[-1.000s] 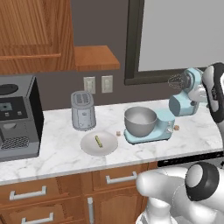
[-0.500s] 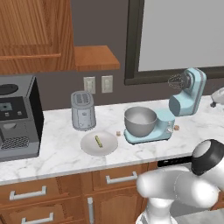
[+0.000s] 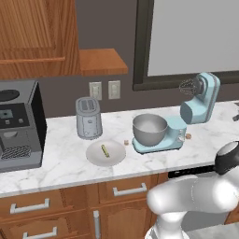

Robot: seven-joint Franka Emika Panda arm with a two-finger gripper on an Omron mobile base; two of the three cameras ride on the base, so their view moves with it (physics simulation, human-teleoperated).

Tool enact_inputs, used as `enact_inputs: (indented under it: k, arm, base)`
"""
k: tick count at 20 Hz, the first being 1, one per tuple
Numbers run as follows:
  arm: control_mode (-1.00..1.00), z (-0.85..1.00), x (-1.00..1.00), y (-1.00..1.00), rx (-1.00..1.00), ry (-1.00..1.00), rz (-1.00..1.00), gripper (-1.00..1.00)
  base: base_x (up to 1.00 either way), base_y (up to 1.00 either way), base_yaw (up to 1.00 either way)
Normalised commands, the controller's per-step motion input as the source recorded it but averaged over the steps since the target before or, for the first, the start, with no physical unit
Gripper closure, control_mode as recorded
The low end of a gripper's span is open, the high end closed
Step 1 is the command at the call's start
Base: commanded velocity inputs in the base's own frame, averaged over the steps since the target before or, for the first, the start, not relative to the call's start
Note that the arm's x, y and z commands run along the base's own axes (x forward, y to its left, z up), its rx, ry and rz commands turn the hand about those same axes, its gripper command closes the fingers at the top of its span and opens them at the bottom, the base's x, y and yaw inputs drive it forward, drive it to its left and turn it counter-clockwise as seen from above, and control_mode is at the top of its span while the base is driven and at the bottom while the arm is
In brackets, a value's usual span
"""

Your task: Add butter and sugar cubes to the stand mixer bowl and then turn on the stand mixer to begin making frosting.

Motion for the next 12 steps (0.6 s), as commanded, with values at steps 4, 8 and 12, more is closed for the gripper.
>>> enact_inputs:
  k: [4,8,12]
  arm:
    - [-1.0,-0.32,-0.03,0.0,0.1,-0.43,0.16,-1.0]
    - [-1.0,-0.21,-0.03,0.0,0.0,-0.46,0.12,-1.0]
    - [-1.0,-0.16,0.0,0.0,-0.04,-0.42,0.1,-1.0]
  base:
    - [0.0,0.0,0.0]
    - [0.0,0.0,0.0]
    - [0.0,0.0,0.0]
